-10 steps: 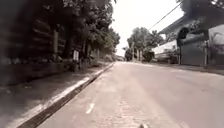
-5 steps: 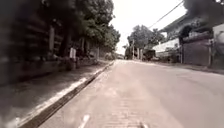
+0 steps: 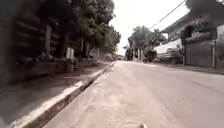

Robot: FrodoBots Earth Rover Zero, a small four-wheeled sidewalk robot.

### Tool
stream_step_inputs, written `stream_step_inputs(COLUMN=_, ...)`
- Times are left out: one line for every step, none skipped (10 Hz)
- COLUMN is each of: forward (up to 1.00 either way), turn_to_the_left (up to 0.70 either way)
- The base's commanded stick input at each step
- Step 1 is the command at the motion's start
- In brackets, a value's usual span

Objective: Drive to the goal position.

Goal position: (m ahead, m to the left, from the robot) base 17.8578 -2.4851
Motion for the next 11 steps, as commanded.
stream_step_inputs(forward=0.7, turn_to_the_left=-0.2)
stream_step_inputs(forward=0.7, turn_to_the_left=-0.33)
stream_step_inputs(forward=0.7, turn_to_the_left=-0.35)
stream_step_inputs(forward=0.7, turn_to_the_left=-0.29)
stream_step_inputs(forward=0.7, turn_to_the_left=-0.06)
stream_step_inputs(forward=0.7, turn_to_the_left=0.0)
stream_step_inputs(forward=0.7, turn_to_the_left=0.0)
stream_step_inputs(forward=0.7, turn_to_the_left=0.0)
stream_step_inputs(forward=0.7, turn_to_the_left=0.0)
stream_step_inputs(forward=0.7, turn_to_the_left=0.0)
stream_step_inputs(forward=0.7, turn_to_the_left=0.0)
